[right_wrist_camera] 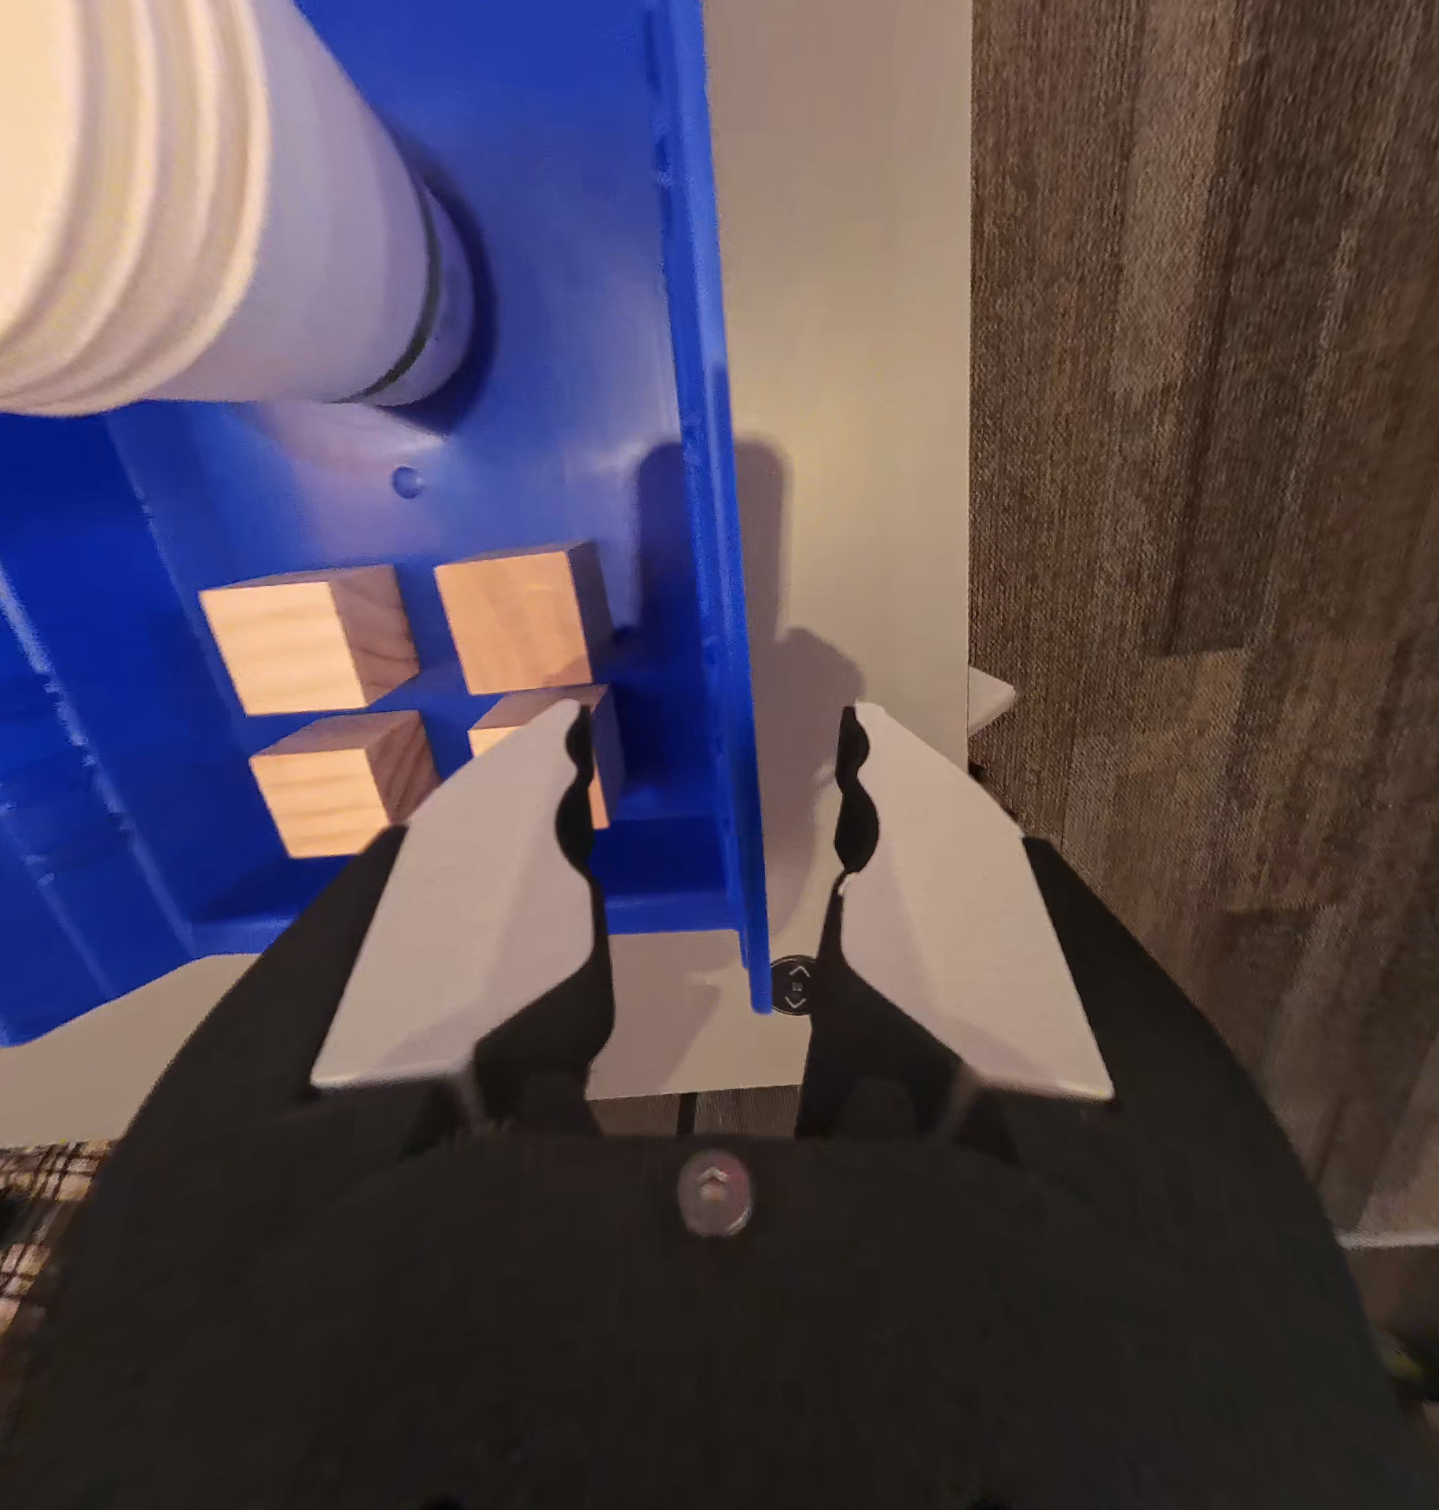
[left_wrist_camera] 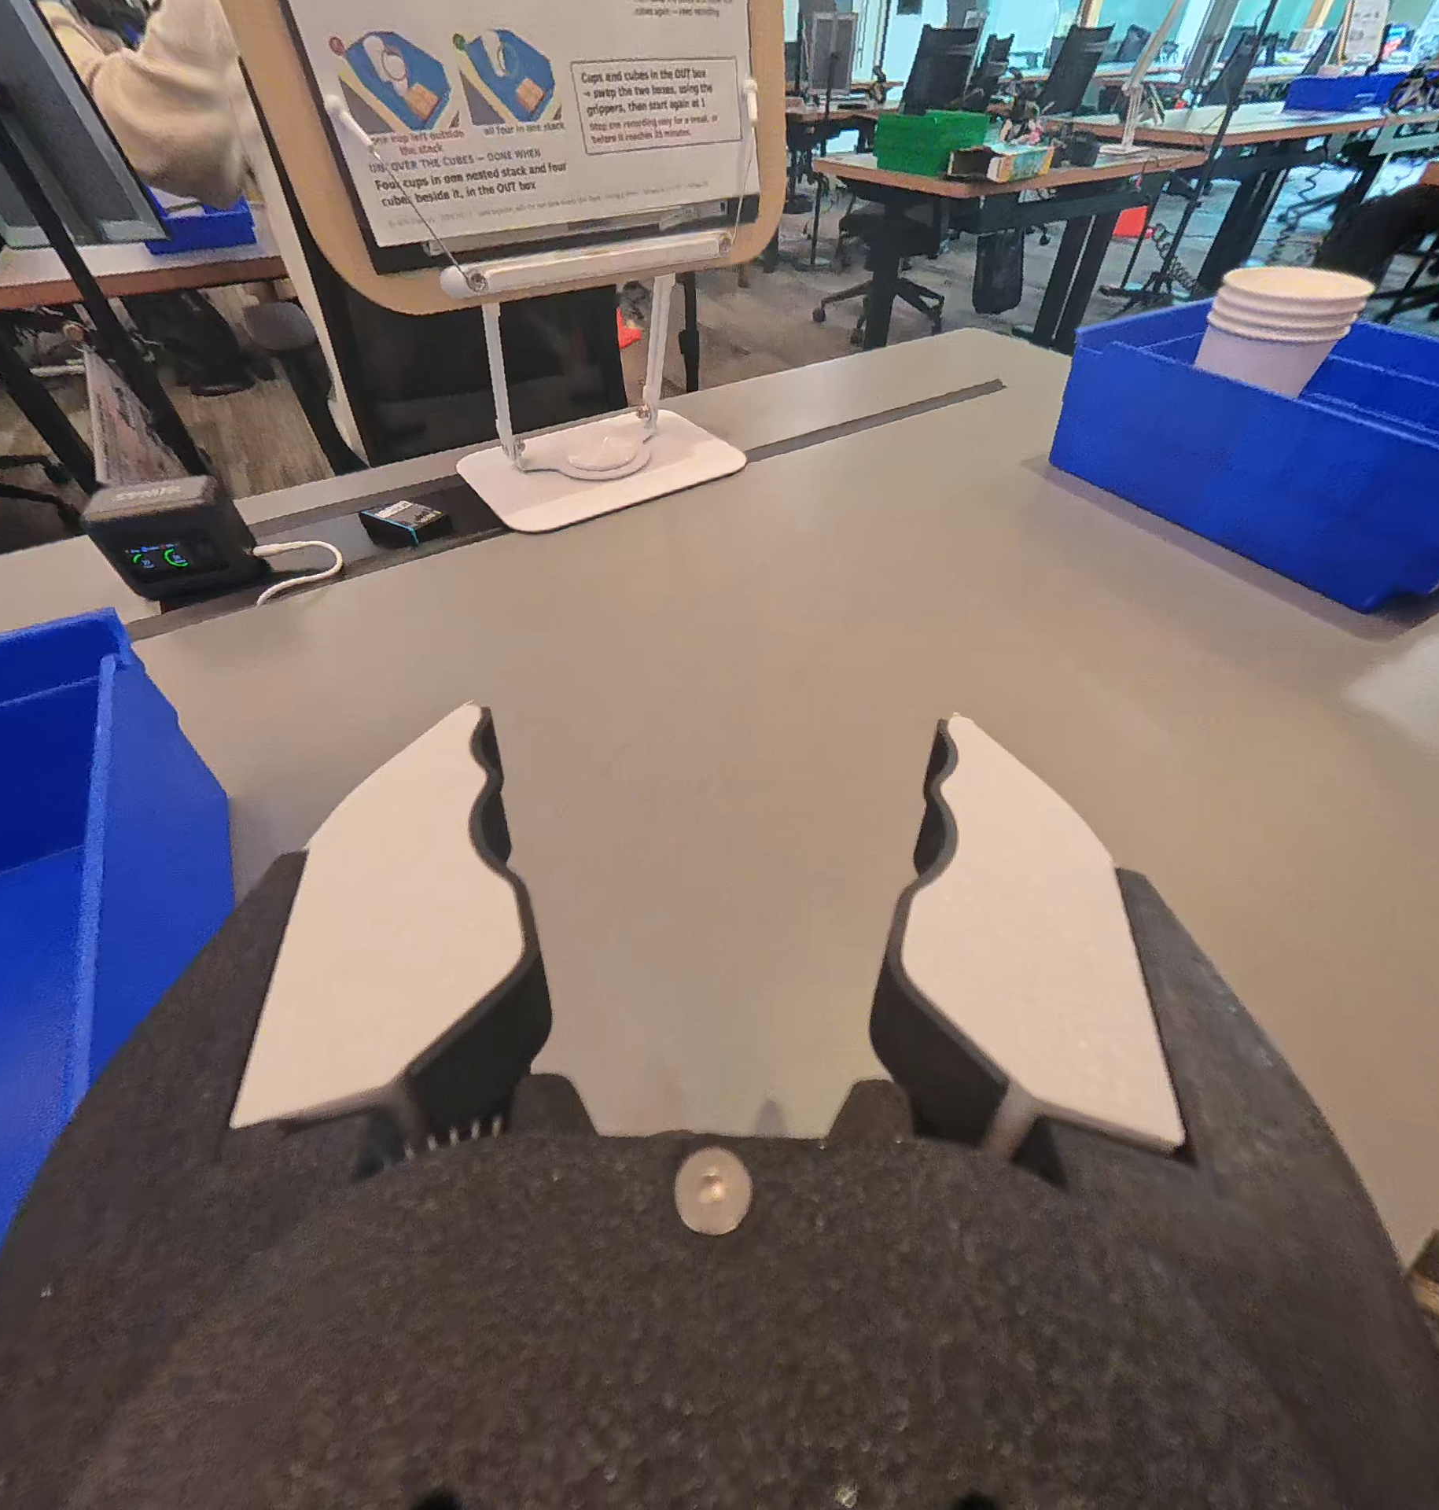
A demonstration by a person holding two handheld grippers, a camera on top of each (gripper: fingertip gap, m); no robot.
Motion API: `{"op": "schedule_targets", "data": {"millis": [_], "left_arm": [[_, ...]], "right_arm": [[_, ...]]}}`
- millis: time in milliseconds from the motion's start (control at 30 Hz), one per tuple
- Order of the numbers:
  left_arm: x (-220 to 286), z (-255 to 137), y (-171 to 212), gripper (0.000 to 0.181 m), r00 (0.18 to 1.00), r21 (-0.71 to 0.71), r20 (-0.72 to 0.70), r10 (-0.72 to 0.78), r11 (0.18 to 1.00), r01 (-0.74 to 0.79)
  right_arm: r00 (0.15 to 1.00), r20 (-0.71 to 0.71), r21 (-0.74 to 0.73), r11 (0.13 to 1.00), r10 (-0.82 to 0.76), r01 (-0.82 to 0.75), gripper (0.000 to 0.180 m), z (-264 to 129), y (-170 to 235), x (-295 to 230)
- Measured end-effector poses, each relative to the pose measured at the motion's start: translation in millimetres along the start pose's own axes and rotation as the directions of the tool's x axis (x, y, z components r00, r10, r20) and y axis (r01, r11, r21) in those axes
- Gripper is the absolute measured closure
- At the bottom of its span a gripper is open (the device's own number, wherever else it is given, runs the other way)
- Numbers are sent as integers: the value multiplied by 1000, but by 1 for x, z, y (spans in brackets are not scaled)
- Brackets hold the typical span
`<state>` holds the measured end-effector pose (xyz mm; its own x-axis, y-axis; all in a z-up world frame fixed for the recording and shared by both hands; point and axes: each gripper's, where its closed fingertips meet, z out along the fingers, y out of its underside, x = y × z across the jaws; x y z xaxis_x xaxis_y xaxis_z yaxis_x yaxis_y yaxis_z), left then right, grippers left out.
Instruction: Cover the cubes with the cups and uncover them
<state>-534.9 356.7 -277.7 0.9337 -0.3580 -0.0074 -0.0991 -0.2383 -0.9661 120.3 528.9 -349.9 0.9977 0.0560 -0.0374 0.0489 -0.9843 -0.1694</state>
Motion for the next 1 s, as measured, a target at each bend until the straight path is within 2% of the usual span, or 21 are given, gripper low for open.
{"op": "schedule_targets", "data": {"millis": [100, 200, 333, 500, 1000], "left_arm": [[2, -3, -8, 83, 1000, -9, -17, -8, 1000, 8], [2, -8, -10, 83, 999, -10, -26, -18, 1000, 18], [1, -18, -8, 84, 997, -25, -50, -51, 998, 50], [-9, -40, -8, 86, 998, -22, -23, -65, 998, 64], [-25, -107, -5, 86, 992, -17, 77, -97, 995, 99]], "right_arm": [[1000, -4, -62, 998, 8, -9, 139, 14, 1, 2], [998, 37, -101, 994, 47, -43, 171, 22, 2, -1], [993, 98, -123, 991, 72, -59, 173, 22, 3, -4], [992, 117, -127, 990, -42, 56, 175, 22, 7, -13], [965, 157, -4, 977, -211, 214, 176, 28, -8, -79]]}}
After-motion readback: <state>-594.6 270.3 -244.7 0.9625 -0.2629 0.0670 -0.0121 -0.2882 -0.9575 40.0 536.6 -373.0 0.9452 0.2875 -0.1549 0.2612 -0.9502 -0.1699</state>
